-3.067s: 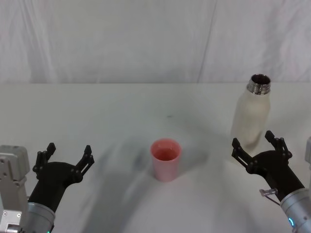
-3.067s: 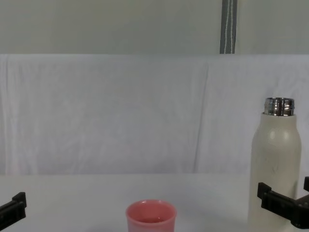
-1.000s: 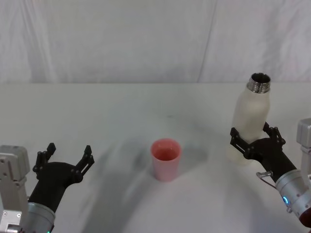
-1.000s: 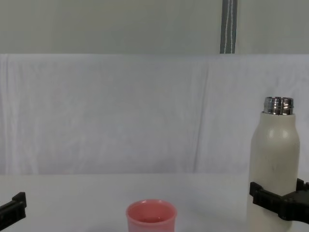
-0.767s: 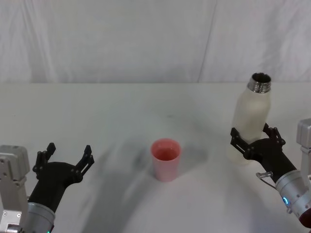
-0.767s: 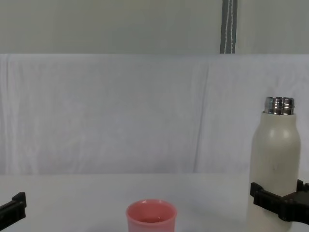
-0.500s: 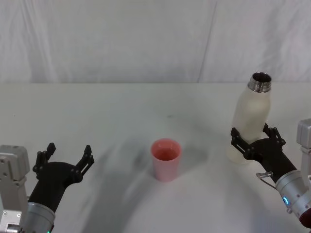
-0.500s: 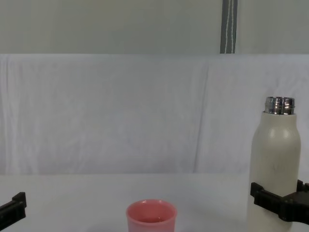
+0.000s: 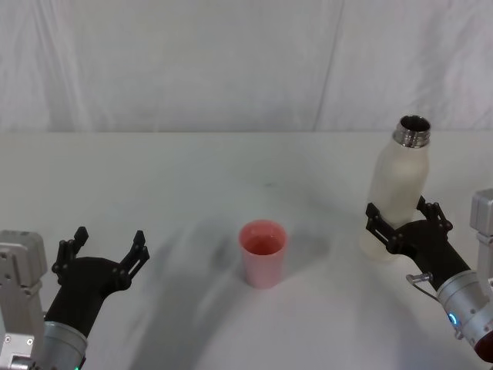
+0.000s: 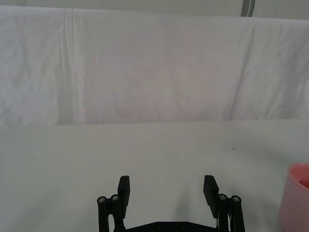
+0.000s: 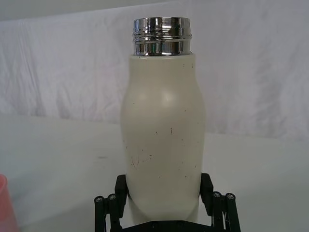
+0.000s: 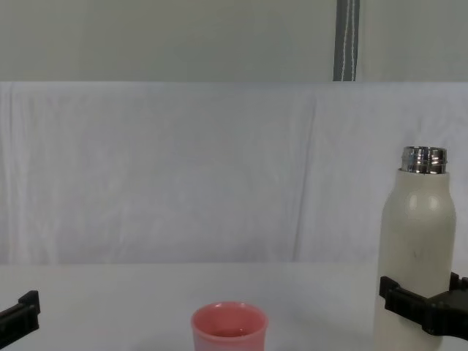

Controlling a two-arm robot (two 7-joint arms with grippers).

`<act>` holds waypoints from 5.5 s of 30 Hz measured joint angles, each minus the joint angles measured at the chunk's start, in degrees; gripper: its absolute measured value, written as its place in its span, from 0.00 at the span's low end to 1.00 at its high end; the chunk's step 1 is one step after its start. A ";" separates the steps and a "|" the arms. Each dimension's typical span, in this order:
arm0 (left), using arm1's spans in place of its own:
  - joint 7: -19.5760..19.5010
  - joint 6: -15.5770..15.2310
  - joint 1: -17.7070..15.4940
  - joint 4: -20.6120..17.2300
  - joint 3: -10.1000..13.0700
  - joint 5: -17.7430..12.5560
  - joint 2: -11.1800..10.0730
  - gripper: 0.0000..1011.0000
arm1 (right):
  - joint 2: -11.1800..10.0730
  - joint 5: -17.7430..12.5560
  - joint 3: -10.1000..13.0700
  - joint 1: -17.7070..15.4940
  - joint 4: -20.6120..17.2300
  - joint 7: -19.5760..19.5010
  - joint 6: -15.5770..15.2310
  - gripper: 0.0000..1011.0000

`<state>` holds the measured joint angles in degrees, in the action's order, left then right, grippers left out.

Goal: Grasp the thermos with one hand and pour water into the cup lid.

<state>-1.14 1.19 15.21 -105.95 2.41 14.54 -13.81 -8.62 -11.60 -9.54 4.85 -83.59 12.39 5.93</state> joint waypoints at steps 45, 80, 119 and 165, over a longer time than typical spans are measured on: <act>0.00 0.00 0.00 0.00 0.00 0.00 0.00 0.99 | -2.63 6.09 -2.07 0.37 -3.20 -1.08 -0.92 0.93; 0.00 0.00 0.00 0.00 0.00 0.00 0.00 0.99 | -6.59 25.39 -3.98 -0.51 -8.32 -4.92 -2.39 0.93; 0.00 0.00 0.00 0.00 0.00 0.00 0.00 0.99 | -9.92 45.34 -9.61 -0.28 -9.60 -8.68 -3.58 0.93; 0.00 0.00 0.00 0.00 0.00 0.00 0.00 0.99 | -13.93 59.30 -15.67 2.59 -8.73 -11.06 -6.20 0.93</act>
<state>-1.14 1.19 15.21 -105.95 2.42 14.54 -13.81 -22.55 47.71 -25.22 7.44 -92.32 1.33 -0.26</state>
